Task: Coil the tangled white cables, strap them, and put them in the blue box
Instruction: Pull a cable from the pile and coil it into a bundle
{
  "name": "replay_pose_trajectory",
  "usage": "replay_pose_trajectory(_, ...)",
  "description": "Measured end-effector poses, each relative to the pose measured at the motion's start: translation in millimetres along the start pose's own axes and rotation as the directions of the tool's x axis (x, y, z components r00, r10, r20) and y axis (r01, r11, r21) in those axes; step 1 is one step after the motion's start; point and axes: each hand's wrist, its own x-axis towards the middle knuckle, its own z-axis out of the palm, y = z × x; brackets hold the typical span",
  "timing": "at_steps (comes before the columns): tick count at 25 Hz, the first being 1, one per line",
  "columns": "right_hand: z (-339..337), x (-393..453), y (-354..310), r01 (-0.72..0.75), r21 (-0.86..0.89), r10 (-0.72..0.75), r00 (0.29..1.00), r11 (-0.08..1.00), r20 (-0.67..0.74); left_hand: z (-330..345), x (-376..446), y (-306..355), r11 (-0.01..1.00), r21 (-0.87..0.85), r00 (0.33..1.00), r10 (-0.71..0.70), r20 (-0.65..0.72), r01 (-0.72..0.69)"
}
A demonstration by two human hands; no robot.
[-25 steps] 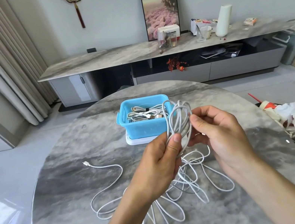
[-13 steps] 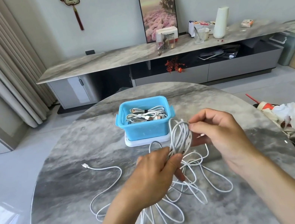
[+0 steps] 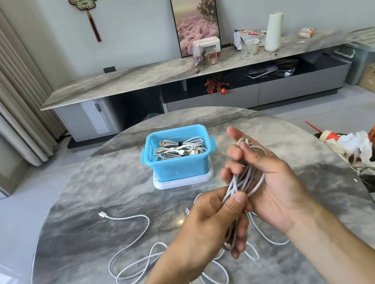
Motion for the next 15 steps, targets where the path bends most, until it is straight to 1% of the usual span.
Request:
replay_pose_trajectory(1,0.0,0.9,0.7,0.006,-0.019,-0.006,1.000,1.000,-0.024,0.6,-0.3,0.1,1.000,-0.016,1.000,0.000,0.013,0.001)
replay_pose_trajectory(3,2.8,1.6,0.6,-0.014,-0.067,0.003,0.988,0.998,-0.153,4.2,-1.8,-2.6,0.998,0.058,1.000,-0.011,0.001,0.011)
replay_pose_trajectory(6,2.2,3.2,-1.5,-0.038,-0.141,-0.018,0.926,0.989,-0.377,15.4,-0.4,-10.1,0.980,0.194,0.996,-0.032,-0.083,0.048)
replay_pose_trajectory(8,-1.9,3.7,-3.6,-0.037,-0.122,-0.023,0.889,0.992,-0.456,22.1,2.2,-13.2,0.965,0.253,0.990,-0.042,-0.133,0.074)
replay_pose_trajectory(10,-3.3,3.3,-5.0,-0.033,-0.109,-0.020,0.892,0.994,-0.452,24.7,2.5,-12.9,0.951,0.297,0.987,-0.041,-0.155,0.086)
replay_pose_trajectory(13,-0.8,2.8,-4.0,-0.013,-0.132,-0.039,0.923,0.991,-0.382,22.5,1.3,-8.4,0.948,0.309,0.988,-0.034,-0.151,0.080)
replay_pose_trajectory(14,-0.1,3.0,-3.8,-0.003,-0.132,-0.047,0.926,0.991,-0.374,21.6,1.0,-7.2,0.942,0.332,0.989,-0.008,-0.147,0.057)
replay_pose_trajectory(15,0.5,3.2,-4.2,0.005,-0.132,-0.056,0.924,0.991,-0.378,21.1,0.8,-7.2,0.921,0.390,0.988,0.051,-0.145,0.010)
